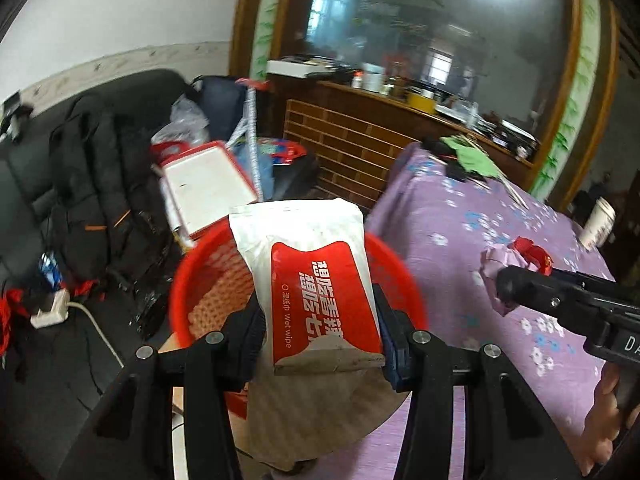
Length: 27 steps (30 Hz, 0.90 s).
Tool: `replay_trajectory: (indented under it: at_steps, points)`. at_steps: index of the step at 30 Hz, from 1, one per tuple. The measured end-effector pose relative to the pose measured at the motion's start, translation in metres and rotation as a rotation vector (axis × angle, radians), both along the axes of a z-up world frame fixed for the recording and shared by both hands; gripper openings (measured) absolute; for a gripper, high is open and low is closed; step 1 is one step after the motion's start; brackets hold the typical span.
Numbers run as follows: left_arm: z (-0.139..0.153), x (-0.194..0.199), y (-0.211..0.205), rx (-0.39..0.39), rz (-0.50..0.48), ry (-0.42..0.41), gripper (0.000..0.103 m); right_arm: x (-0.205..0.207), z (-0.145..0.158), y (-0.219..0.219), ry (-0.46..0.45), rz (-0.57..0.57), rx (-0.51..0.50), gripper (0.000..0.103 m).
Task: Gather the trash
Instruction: 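Carry the wet-wipe pack and wrapper to the red basket, then drop the wet-wipe pack and wrapper into the red basket, opening both grippers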
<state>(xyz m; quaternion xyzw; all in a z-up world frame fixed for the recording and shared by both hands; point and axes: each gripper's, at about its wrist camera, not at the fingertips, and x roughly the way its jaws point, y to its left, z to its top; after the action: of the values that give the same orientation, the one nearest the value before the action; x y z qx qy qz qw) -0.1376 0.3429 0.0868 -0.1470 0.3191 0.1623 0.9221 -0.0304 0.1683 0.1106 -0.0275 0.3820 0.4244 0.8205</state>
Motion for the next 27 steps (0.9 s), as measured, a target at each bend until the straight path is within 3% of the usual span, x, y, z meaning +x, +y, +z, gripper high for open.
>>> replay_trajectory:
  at_steps: [3,4,5,6,9,16,27]
  points:
    - [-0.004,-0.004,0.016,-0.022,0.020,-0.004,0.047,0.004,-0.005,0.036,0.011,0.024,-0.003,0.048]
    - [-0.006,-0.006,0.020,-0.031,0.026,-0.001,0.051,0.007,-0.008,0.044,0.015,0.018,-0.012,0.050]
    - [-0.006,-0.008,0.023,-0.041,0.034,0.000,0.064,0.008,-0.011,0.049,0.021,0.007,-0.016,0.052]
    - [-0.006,-0.010,0.025,-0.054,0.044,-0.007,0.069,0.011,-0.015,0.052,0.034,-0.001,-0.014,0.055]
    - [-0.004,-0.012,0.026,-0.048,0.050,-0.024,0.070,0.018,-0.017,0.040,0.071,-0.031,0.027,0.055]
    - [0.000,0.000,-0.013,0.001,-0.026,-0.019,0.070,0.029,-0.010,-0.049,0.030,-0.181,0.080,0.055]
    - [-0.001,0.050,-0.170,0.168,-0.354,0.045,0.070,0.047,-0.028,-0.209,0.037,-0.489,0.099,0.055]
